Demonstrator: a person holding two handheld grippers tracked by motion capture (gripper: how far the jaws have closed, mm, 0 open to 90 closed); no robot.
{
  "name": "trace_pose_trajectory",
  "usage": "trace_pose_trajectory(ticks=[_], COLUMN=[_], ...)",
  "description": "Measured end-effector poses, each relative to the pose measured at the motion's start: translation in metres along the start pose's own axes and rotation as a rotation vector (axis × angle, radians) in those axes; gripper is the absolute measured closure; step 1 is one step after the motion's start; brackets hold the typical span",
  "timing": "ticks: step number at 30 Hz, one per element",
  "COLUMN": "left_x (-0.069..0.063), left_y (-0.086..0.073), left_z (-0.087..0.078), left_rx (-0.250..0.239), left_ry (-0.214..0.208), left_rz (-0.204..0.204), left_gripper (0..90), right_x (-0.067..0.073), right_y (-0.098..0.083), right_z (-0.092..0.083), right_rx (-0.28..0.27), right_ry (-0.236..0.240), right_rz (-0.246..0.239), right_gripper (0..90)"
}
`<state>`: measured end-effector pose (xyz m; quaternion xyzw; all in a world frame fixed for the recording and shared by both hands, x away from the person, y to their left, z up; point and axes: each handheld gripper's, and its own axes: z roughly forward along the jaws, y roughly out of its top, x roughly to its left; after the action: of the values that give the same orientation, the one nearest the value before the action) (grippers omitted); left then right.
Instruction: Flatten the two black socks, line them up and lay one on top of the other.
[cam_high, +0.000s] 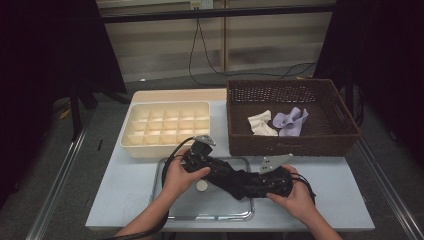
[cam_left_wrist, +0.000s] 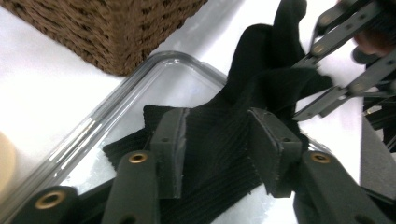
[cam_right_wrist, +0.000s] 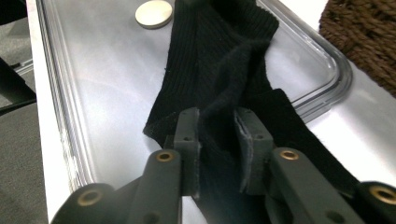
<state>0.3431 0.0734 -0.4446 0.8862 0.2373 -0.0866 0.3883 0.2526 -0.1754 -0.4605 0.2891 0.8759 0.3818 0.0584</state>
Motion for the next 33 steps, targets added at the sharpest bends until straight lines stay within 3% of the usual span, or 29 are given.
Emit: trace_pose_trajectory(ticks=[2, 5, 7, 10, 14, 20, 22, 23, 24, 26, 27, 28, 30, 31, 33], left_x=[0.0, -0.003, -0.004, -0.005, -0.005, -0.006, -0.007, -0.009, -0.009, -0.012, -0.014, -0.015, -0.017, -0.018, -0.019], left_y=[-0.001, -0.003, -0.006, -0.008, -0.009, -0.009, -0.008, -0.008, -0.006, -0.003, -0.001, 0.001, 0.004, 0.006, 0.008], left_z=[0.005, 0.01, 0.012, 0.013, 0.013, 0.012, 0.011, 0.011, 0.009, 0.006, 0.006, 0.005, 0.008, 0.01, 0.015], left_rx=[-0.005, 0.035, 0.087, 0.117, 0.144, 0.142, 0.138, 0.116, 0.109, 0.064, 0.046, 0.019, -0.03, -0.036, -0.05], left_ry=[-0.017, -0.029, -0.031, -0.041, -0.038, -0.05, -0.047, -0.05, -0.052, -0.061, -0.067, -0.083, -0.096, -0.088, -0.114], left_rz=[-0.005, 0.023, 0.038, 0.025, 0.039, 0.031, 0.035, 0.016, 0.025, 0.05, 0.053, 0.05, 0.088, 0.11, 0.117], left_gripper=[59.7, 66.6, 74.6, 83.4, 86.2, 86.5, 86.5, 86.2, 83.2, 67.6, 66.6, 60.4, 45.1, 42.4, 38.9], right_x=[0.0, 0.0, 0.0, -0.002, -0.012, -0.023, -0.024, -0.024, -0.023, -0.022, -0.021, -0.02, -0.018, -0.017, -0.015], right_y=[0.0, -0.001, -0.003, -0.004, -0.004, -0.01, -0.014, -0.016, -0.018, -0.019, -0.019, -0.019, -0.018, -0.018, -0.016], right_z=[-0.003, -0.006, -0.007, -0.013, -0.027, -0.034, -0.031, -0.029, -0.027, -0.027, -0.027, -0.027, -0.028, -0.028, -0.03], right_rx=[-0.004, -0.01, -0.021, -0.029, -0.049, -0.021, -0.005, 0.002, 0.012, 0.009, 0.008, 0.011, -0.002, -0.001, -0.007], right_ry=[0.0, 0.01, 0.019, 0.003, -0.021, -0.037, -0.046, -0.051, -0.055, -0.067, -0.066, -0.069, -0.07, -0.073, -0.073], right_rz=[0.001, 0.019, 0.034, 0.049, 0.094, 0.129, 0.136, 0.138, 0.135, 0.125, 0.123, 0.118, 0.096, 0.095, 0.088], right_gripper=[71.3, 65.6, 62.5, 59.4, 57.4, 57.2, 62.2, 67.3, 73.2, 81.3, 82.8, 84.2, 85.1, 85.3, 85.5])
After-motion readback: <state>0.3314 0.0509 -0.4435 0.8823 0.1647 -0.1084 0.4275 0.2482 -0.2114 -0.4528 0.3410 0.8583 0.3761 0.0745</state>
